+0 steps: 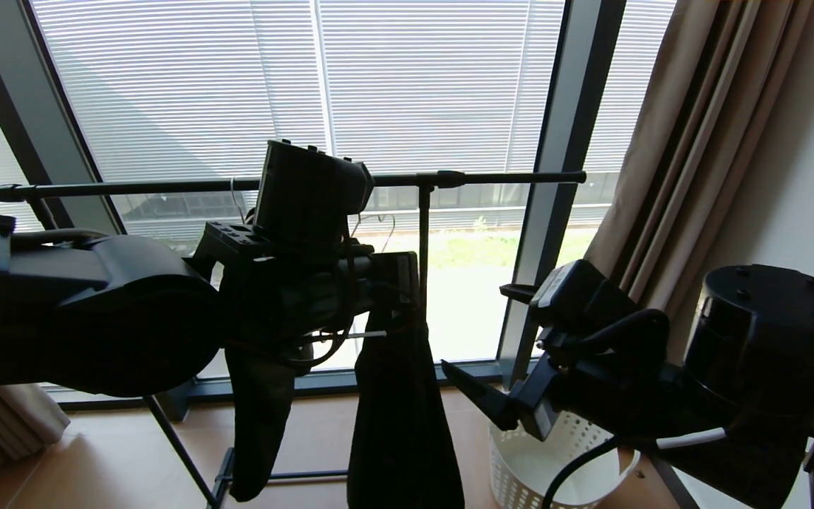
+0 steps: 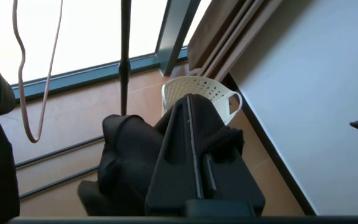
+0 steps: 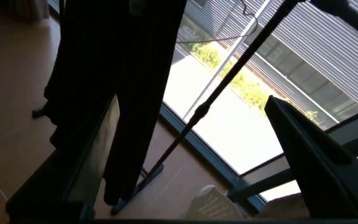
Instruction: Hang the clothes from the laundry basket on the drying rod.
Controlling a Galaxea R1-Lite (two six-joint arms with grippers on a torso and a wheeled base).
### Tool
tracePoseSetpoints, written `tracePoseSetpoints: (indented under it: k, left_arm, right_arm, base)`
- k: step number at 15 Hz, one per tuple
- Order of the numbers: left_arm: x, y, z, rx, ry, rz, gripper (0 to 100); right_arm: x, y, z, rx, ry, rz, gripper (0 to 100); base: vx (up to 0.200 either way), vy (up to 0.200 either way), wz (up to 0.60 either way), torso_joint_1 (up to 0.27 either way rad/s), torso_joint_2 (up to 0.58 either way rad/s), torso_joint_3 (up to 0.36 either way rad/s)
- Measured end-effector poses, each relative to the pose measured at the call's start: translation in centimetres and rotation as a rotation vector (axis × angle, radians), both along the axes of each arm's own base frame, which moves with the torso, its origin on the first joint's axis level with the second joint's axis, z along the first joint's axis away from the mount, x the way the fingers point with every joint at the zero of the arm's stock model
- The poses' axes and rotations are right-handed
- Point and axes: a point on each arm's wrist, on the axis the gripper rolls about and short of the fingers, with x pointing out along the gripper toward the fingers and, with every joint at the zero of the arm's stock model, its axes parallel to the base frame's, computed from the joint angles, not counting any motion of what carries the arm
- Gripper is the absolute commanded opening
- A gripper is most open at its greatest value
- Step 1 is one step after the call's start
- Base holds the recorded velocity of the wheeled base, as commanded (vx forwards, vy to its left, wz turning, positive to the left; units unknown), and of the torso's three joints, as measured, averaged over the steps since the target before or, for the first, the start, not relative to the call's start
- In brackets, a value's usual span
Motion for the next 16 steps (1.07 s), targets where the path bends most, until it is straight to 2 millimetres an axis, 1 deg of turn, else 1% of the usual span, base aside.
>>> tracePoseSetpoints:
  k: [3,6,9,11,14,16]
  left_arm:
    - [-0.1,-0.1,0.0,0.0,0.0,-0.003,0]
    - [-0.2,-0.2,0.0,0.0,0.0,-0.008,0]
    - [-0.6,-0.5,0.1,-0.001,-0.001,-0.023,0]
    - [-0.8,-0.4,-0.1,0.004,0.004,-0.025,0]
    - [-1.4,0.0,0.1,0.003,0.003,-0.03,0]
    - [-1.6,0.3,0.2,0.001,0.001,-0.031,0]
  right_arm:
    - [0.9,1.9,-0.2,0.014,0.011,0.005,100]
    - [2.3,2.8,-1.6,0.007,0.058,-0.021,100]
    - [5.0,2.1,-3.5,0.006,0.116,-0.103,100]
    - [6.2,1.7,-4.5,0.018,0.119,-0.139,100]
    - [7.1,0.8,-6.3,-0.001,0.141,-0.18,100]
    - [7.5,0.6,-7.3,-0.014,0.156,-0.192,100]
  base:
    - [0.0,0.0,0.0,0.0,0.0,0.0]
    - [0.0,0.0,0.0,0.0,0.0,0.0]
    - [0.0,0.0,0.0,0.0,0.0,0.0]
    - [0.0,0.0,0.0,0.0,0.0,0.0]
    - [0.0,0.0,0.0,0.0,0.0,0.0]
    - [0.0,0.0,0.0,0.0,0.0,0.0]
